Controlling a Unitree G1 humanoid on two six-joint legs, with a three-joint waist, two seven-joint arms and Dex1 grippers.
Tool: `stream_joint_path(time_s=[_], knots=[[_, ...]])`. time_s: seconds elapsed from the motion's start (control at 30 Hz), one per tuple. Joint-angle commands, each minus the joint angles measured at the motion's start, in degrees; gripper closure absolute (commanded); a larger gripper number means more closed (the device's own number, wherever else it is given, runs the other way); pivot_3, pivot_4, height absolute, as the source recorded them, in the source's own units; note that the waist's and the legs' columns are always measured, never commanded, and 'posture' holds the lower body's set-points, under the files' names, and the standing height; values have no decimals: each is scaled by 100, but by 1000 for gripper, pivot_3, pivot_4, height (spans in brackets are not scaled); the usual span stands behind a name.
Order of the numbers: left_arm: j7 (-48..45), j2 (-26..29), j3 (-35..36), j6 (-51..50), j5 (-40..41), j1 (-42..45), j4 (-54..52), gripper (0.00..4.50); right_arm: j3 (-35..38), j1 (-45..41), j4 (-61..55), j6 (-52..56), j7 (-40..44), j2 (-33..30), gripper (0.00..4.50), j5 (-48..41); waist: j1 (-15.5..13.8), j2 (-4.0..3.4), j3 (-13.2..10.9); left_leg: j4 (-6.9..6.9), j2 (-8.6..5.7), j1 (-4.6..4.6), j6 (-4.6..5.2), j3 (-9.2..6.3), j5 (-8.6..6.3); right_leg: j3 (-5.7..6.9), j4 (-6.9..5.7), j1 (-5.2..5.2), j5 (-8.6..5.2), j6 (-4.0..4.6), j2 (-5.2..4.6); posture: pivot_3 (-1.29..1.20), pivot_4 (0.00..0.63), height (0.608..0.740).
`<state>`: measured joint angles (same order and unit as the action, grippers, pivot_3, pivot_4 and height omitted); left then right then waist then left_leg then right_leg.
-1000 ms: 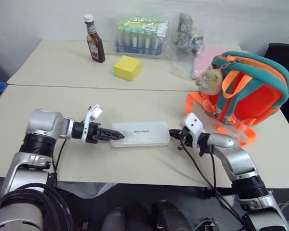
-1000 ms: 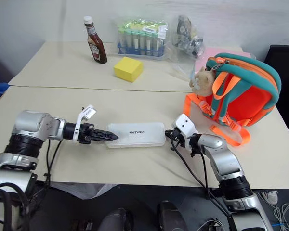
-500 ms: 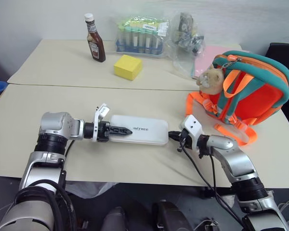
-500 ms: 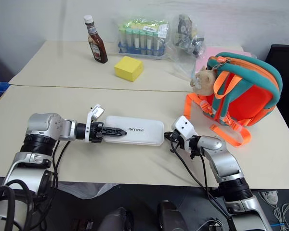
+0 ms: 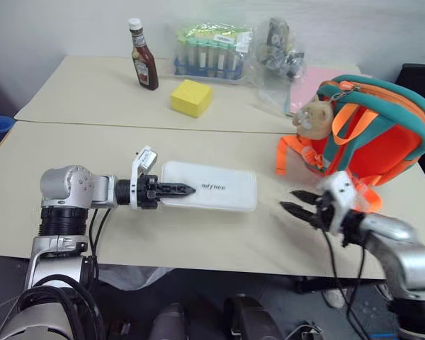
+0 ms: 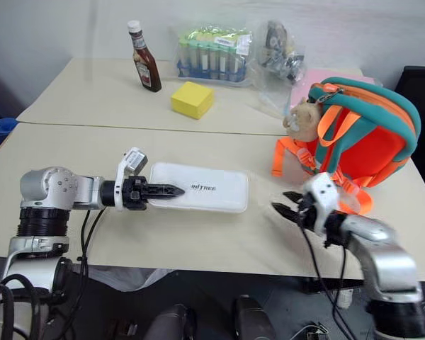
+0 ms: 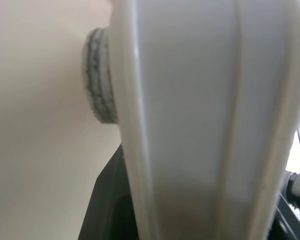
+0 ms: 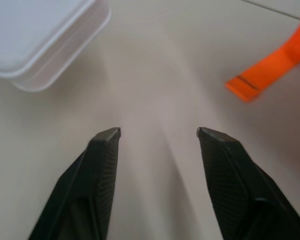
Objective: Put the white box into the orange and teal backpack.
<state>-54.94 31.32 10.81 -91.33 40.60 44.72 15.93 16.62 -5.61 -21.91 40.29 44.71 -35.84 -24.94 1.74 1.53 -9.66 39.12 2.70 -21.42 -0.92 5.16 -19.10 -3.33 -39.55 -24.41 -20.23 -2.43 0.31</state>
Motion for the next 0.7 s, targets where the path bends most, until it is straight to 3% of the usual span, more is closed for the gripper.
stream_joint_path(time_s=[0.03,0.1,0.13,0.33,0.53,0.63,0.7], knots=[[382,-231,652,-113,295,70,-475,3169,1209,315,-529,585,-92,-258,943,-788,-4,-1,0,-2,0,1,-1,0,0,-1,-1,0,0,0,1,0,150,740],[547,-313,937,-117,446,36,-644,3169,1787,291,-452,832,-223,-425,173,-1052,6,-1,0,-4,1,1,-1,0,1,-1,-2,-1,0,0,5,0,150,740],[640,-360,1134,-117,510,59,-727,3169,1861,12,-213,881,-431,-429,0,-1095,14,-1,0,-5,2,1,-2,2,1,-4,-1,-1,0,0,8,0,150,740],[1136,-531,1849,-117,932,288,-1147,3169,1128,-1555,1120,636,-1273,-65,0,-760,121,1,-2,-9,6,13,-10,9,5,-12,-6,-2,0,0,16,0,150,740],[1533,-617,2113,-117,1147,294,-1488,3169,468,-2650,2486,8,-1353,229,0,-404,135,-4,-4,-21,4,8,-14,11,8,-13,2,-8,0,0,13,0,150,740],[1694,-608,2199,-117,1352,174,-1733,3169,235,-2940,2954,-349,-1241,306,600,-240,147,-4,-4,-14,4,7,-14,11,8,-13,0,-8,0,0,11,0,150,740],[1827,-587,2287,-117,1459,105,-1865,3169,195,-2996,3006,-452,-1086,281,1266,-297,148,-4,-4,-18,5,7,-14,10,8,-12,0,-9,0,0,12,0,150,740]])
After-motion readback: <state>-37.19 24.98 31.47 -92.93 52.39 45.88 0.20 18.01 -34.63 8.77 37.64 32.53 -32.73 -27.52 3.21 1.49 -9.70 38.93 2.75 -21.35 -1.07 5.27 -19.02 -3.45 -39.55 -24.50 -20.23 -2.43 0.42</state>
